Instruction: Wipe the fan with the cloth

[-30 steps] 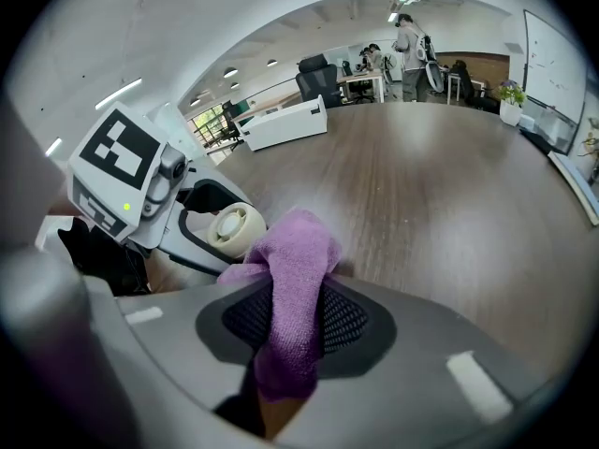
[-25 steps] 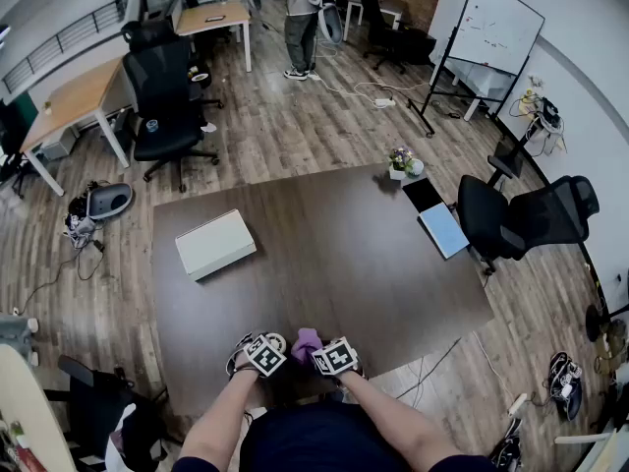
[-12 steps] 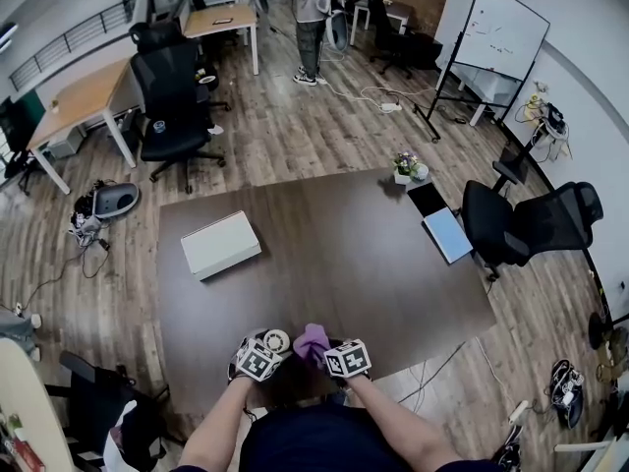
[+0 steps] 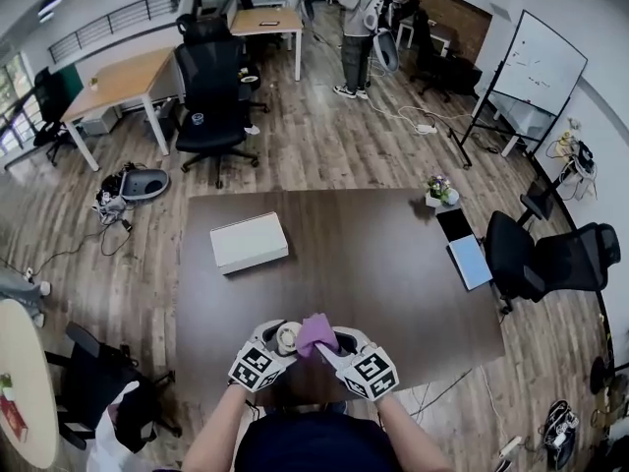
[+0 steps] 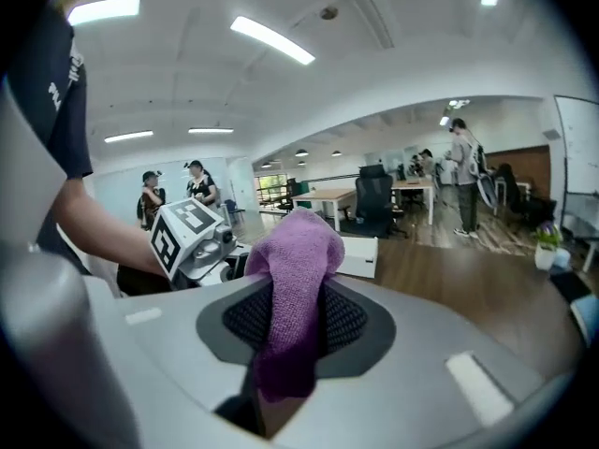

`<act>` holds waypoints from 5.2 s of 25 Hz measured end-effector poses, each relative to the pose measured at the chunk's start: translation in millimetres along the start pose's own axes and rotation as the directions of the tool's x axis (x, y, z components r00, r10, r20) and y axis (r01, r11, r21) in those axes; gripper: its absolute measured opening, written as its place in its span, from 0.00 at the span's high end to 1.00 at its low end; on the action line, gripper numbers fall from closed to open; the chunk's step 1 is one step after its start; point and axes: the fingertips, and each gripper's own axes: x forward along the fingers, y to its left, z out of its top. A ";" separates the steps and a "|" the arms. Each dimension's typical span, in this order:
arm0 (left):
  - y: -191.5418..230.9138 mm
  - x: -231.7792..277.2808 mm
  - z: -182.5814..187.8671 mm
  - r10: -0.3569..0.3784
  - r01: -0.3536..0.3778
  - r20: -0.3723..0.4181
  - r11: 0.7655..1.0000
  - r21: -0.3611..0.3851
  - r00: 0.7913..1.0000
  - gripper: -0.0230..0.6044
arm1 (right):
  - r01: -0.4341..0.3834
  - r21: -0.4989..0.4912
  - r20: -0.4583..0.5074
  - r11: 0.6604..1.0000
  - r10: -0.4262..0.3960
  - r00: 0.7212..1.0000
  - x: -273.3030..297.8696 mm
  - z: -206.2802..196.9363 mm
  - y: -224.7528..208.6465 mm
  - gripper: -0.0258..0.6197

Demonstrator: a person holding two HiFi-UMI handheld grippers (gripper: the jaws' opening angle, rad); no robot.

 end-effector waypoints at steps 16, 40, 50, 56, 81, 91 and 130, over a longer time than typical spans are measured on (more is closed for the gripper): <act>-52.4 -46.5 60.4 -0.152 0.136 0.079 0.974 0.179 0.985 0.36 | -0.065 -0.218 0.071 0.974 0.083 0.994 4.2 97.9 26.5 0.78; -23.4 -72.0 85.1 -0.071 0.060 0.188 0.996 0.063 0.980 0.36 | -0.166 -0.217 0.040 0.962 0.178 0.983 -7.6 99.1 54.4 0.78; -47.3 -82.2 107.7 -0.142 0.116 0.225 0.985 0.125 0.964 0.36 | -0.120 -0.174 0.083 0.977 0.136 0.987 2.5 119.7 28.0 0.78; -40.9 -105.4 135.6 -0.127 0.121 0.371 0.992 0.040 0.920 0.36 | -0.121 -0.103 0.103 0.987 0.132 0.986 8.2 117.5 21.5 0.78; -16.6 -140.1 172.0 -0.021 0.032 0.488 0.999 -0.014 0.872 0.36 | -0.154 -0.162 0.062 0.975 0.166 0.984 22.6 89.7 63.6 0.78; -5.2 -151.2 185.1 0.001 0.010 0.507 1.000 -0.019 0.862 0.36 | -0.164 -0.264 0.009 0.950 0.173 0.985 28.8 81.6 80.1 0.78; 10.8 -139.9 183.5 0.059 0.008 0.523 0.992 -0.124 0.850 0.36 | -0.143 -0.267 0.060 0.953 0.165 0.984 15.3 89.9 83.0 0.78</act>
